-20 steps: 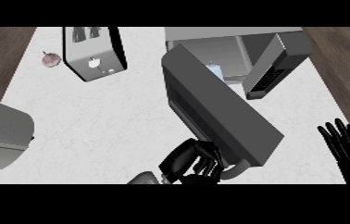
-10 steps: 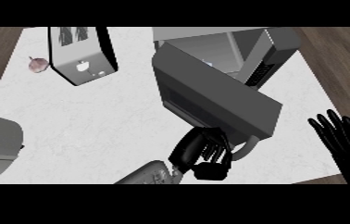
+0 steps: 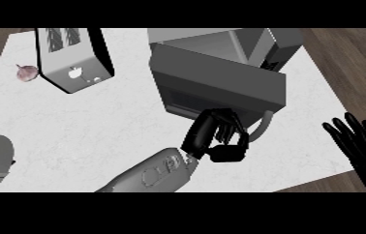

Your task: Pick up the milk, place it into the microwave and close the microwave

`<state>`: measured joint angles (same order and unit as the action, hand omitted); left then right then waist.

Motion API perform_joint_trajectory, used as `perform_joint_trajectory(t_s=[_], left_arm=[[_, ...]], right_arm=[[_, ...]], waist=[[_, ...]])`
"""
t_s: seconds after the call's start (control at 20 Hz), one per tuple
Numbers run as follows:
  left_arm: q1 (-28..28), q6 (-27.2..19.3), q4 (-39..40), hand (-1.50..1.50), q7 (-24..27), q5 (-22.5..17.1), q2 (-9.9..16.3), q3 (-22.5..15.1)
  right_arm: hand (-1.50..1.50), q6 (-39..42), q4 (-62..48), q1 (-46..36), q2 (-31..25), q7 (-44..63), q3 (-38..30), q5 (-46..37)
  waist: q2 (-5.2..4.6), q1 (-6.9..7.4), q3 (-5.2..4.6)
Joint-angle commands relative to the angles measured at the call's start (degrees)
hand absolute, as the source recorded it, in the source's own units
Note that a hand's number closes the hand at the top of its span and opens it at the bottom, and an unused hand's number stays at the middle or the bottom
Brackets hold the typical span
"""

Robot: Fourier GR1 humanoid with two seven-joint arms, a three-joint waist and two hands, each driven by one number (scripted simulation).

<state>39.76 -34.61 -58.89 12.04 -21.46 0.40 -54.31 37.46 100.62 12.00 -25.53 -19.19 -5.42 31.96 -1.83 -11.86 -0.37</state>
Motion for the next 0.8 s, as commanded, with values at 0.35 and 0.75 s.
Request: perform_joint_trajectory(t_s=[0.35, 0.75], left_arm=[[10.2, -3.1, 7.8, 1.5, 2.3, -9.1, -0.4, 3.9], [12.4, -2.7, 10.6, 1.5, 5.0, -15.3, -0.4, 5.8]], right_arm=[[-1.5, -1.1, 4.0, 0.6, -2.2, 4.5, -0.4, 4.7], [-1.5, -3.0, 5.6, 0.0, -3.4, 6.4, -2.1, 7.2]], waist=[[-0.87, -1.8, 0.07], [-1.48, -2.24, 0.04]])
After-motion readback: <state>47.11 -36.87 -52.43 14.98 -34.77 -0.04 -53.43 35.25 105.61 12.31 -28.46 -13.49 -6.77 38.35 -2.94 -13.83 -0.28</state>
